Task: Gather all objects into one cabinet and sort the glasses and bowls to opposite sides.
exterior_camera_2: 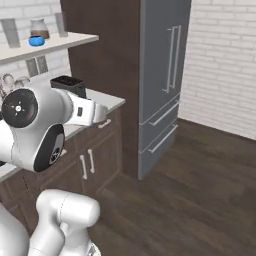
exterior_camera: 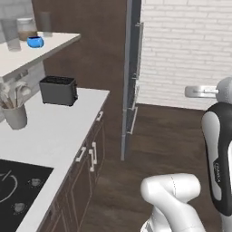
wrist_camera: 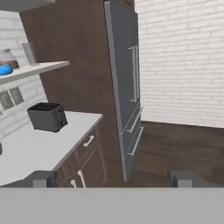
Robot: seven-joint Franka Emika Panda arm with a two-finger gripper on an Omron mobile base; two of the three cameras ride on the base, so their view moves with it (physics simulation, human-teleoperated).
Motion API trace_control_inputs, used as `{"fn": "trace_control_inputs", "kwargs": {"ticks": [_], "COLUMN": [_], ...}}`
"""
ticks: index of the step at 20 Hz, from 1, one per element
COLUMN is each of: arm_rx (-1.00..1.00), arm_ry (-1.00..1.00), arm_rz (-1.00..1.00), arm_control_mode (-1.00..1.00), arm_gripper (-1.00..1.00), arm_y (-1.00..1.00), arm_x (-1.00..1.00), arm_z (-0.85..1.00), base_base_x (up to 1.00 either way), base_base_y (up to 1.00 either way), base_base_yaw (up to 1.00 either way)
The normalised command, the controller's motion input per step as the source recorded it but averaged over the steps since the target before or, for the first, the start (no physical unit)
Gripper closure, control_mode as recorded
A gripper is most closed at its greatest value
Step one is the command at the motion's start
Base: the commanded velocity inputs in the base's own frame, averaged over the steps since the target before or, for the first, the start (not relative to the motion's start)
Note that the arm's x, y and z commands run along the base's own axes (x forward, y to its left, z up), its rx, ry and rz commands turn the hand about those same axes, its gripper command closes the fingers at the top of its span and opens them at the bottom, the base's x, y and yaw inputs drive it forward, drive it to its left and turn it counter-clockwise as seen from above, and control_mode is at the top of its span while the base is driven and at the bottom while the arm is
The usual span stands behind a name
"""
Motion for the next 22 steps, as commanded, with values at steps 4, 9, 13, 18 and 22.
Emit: {"fn": "trace_control_inputs", "kwargs": {"ticks": [4,9,13,18,22], "arm_rx": [0.0,0.0,0.0,0.0,0.0], "arm_ry": [0.0,0.0,0.0,0.0,0.0], "arm_rz": [0.0,0.0,0.0,0.0,0.0], "arm_control_mode": [1.0,1.0,1.0,1.0,1.0], "arm_gripper": [-1.0,-1.0,-1.0,-1.0,-1.0], "arm_y": [0.0,0.0,0.0,0.0,0.0], "arm_x": [0.0,0.0,0.0,0.0,0.0], "arm_z": [0.0,0.0,0.0,0.0,0.0], "base_base_x": [0.16,0.0,0.19,0.44,0.33], "base_base_y": [-0.37,-0.57,-0.75,-0.79,-0.55], "base_base_yaw": [0.52,0.59,0.47,0.4,0.44]}}
